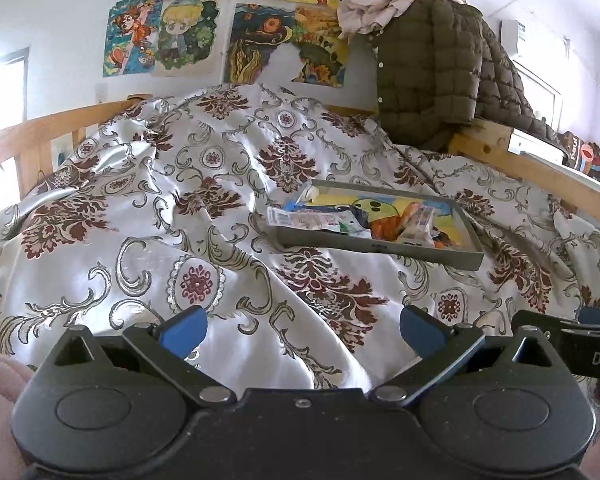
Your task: Organize snacks
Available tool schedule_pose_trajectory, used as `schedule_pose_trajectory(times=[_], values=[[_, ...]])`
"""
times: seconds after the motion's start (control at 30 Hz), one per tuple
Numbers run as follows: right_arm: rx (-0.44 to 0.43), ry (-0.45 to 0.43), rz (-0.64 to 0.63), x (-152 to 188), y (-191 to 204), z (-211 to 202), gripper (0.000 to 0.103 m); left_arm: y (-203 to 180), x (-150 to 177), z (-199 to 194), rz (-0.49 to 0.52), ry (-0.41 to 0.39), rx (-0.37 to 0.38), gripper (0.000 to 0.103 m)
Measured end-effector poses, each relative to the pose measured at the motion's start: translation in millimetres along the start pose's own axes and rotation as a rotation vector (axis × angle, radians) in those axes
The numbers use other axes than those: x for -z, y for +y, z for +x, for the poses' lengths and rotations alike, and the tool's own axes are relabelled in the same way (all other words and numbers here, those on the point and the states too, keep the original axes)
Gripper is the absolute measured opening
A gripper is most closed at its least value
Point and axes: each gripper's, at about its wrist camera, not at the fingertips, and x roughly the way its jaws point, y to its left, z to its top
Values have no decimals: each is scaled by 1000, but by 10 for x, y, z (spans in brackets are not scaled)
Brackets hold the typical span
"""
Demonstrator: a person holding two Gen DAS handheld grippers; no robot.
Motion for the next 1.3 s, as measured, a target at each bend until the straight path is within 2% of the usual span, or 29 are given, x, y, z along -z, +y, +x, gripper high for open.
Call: schedule_pose_trajectory(times=[1.3], values=[[16, 20, -1, 4, -12, 42, 103, 66, 2, 48, -8, 18, -14, 102]])
